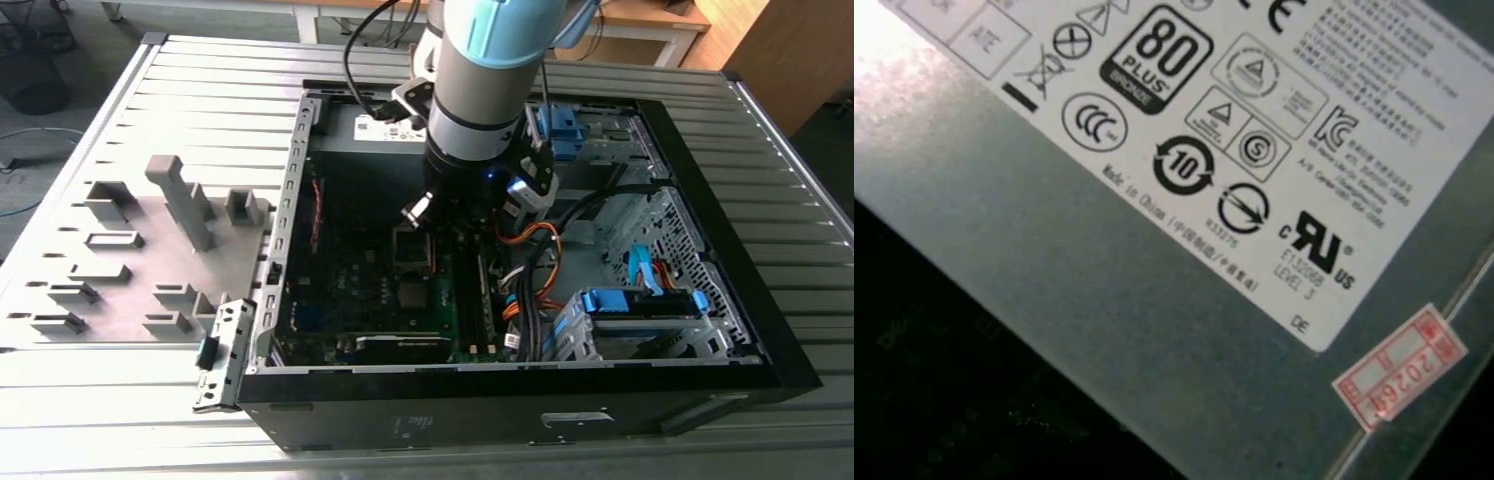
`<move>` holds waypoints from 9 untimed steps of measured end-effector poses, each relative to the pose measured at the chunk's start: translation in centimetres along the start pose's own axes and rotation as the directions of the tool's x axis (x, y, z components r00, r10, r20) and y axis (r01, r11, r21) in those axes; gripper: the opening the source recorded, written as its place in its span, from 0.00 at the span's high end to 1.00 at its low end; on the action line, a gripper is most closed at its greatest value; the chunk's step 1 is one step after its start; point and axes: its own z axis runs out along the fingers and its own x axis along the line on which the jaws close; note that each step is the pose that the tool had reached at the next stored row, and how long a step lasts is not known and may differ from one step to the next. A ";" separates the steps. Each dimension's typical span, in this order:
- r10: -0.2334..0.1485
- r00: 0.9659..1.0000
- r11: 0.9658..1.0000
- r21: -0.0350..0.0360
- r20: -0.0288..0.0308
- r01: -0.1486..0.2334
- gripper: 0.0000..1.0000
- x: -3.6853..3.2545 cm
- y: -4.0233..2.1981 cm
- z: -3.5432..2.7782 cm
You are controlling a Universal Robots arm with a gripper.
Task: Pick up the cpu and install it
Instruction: 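Close the cpu cover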
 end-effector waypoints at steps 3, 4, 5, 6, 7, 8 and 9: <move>-0.017 1.000 1.000 -0.001 -0.002 0.017 0.89 -0.08 -0.06 0.01; -0.027 1.000 1.000 -0.002 -0.003 0.027 0.89 -0.10 -0.08 0.01; -0.038 0.999 0.999 -0.003 -0.004 0.038 0.89 -0.12 -0.10 0.01; -0.047 0.999 0.999 -0.003 -0.005 0.047 0.89 -0.13 -0.11 0.01; -0.053 0.999 0.999 -0.004 -0.006 0.053 0.89 -0.14 -0.11 0.01; -0.057 0.998 0.998 -0.004 -0.006 0.057 0.89 -0.14 -0.11 0.01; -0.063 0.998 0.998 -0.004 -0.007 0.063 0.89 -0.15 -0.12 0.01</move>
